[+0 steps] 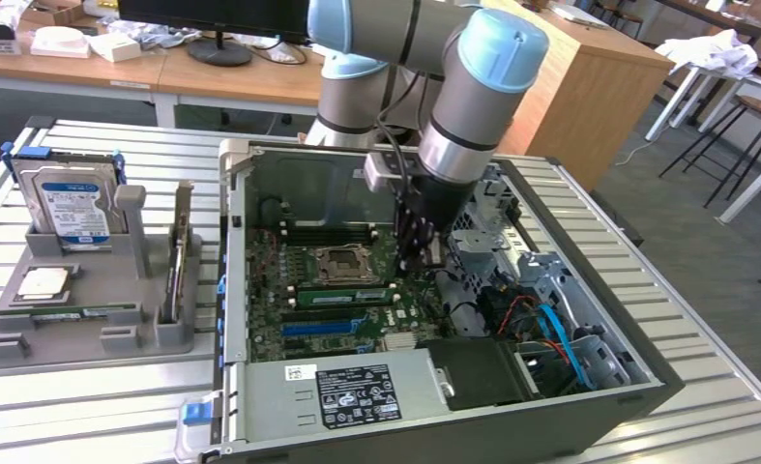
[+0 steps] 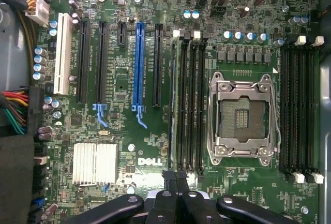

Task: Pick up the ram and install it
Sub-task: 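Press down the ram until it locks into place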

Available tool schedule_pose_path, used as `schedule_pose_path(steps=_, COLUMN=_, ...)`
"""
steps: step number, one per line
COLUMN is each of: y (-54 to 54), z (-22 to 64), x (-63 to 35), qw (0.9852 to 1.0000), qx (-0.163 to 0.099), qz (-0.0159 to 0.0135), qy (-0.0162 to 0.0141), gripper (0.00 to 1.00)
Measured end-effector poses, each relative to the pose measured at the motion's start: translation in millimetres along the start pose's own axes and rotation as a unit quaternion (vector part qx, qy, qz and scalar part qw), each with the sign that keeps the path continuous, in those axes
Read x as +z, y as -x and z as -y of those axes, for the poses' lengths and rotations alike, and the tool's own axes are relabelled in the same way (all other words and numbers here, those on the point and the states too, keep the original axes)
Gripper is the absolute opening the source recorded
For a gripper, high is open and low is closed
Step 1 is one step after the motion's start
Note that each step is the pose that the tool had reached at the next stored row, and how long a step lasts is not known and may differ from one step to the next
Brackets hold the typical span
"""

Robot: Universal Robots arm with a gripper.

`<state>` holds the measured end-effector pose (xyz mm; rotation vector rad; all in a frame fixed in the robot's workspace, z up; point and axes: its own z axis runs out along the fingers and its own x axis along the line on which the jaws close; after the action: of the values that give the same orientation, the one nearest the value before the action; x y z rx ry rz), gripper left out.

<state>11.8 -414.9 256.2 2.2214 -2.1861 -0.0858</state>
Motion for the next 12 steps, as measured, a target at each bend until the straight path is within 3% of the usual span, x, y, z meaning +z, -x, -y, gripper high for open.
schedule_pose_path(steps=12, y=1.1, z=0.4, x=6.4, qw=1.0000, qx=0.000, qz=-0.0001, qy=0.0000, gripper=0.10)
